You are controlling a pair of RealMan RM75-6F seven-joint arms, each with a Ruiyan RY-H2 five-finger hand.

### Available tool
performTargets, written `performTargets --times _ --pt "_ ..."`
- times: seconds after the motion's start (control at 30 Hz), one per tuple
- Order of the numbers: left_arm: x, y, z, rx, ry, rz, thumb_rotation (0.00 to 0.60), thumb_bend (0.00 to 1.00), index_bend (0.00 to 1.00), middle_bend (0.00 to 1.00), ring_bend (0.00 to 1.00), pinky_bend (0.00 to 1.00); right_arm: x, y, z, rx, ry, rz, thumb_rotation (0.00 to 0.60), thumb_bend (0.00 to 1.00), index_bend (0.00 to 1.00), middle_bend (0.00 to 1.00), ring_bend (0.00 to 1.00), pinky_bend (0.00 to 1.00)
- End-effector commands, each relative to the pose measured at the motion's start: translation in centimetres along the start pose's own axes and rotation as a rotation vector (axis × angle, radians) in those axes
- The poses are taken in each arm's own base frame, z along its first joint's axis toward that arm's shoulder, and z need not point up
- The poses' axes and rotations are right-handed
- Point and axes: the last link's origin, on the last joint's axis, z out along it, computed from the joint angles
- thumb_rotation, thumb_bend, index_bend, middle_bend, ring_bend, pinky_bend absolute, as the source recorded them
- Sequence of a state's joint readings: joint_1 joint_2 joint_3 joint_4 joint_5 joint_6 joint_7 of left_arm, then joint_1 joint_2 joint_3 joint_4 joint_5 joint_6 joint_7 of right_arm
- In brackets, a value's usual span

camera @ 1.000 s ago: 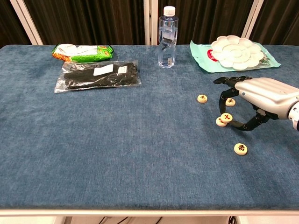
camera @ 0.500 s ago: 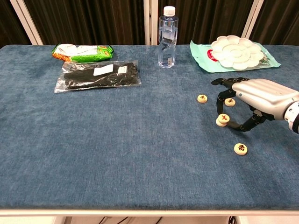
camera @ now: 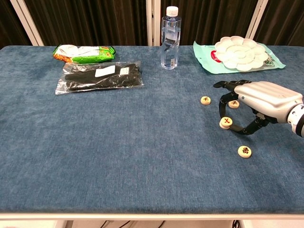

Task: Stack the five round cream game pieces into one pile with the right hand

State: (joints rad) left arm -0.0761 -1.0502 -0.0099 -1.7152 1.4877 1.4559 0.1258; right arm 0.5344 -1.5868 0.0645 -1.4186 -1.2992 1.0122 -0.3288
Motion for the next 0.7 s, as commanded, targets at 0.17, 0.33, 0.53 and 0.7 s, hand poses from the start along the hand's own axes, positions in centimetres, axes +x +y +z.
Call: performTargets --times 0.17,0.33,0.53,0.7 --pt "0.0 0.0 0.0 0.000 0.001 -0.001 0.600 0.19 0.03 0.00 0.00 0.00 0.1 0.0 0.0 -0.002 0.001 -0.003 0.600 0.31 0.40 0.01 0.00 0.00" --pt "0.0 0.0 0.0 -0.002 0.002 0.000 0.600 0.19 0.03 0.00 0.00 0.00 0.2 0.1 -0.1 0.001 -0.004 -0.005 0.600 0.31 0.31 0.01 0.00 0.00" --pt "0.2 0.0 -0.1 -0.006 0.009 -0.002 0.600 0.19 0.03 0.00 0.00 0.00 1.2 0.2 -0.8 0.017 0.019 -0.005 0.600 0.30 0.25 0.00 0.00 0.00" --pt "0.4 0.0 -0.2 -0.009 0.016 -0.008 0.600 0.19 0.04 0.00 0.00 0.00 2.8 0.3 -3.1 0.079 0.057 -0.040 0.600 0.29 0.23 0.00 0.00 0.00"
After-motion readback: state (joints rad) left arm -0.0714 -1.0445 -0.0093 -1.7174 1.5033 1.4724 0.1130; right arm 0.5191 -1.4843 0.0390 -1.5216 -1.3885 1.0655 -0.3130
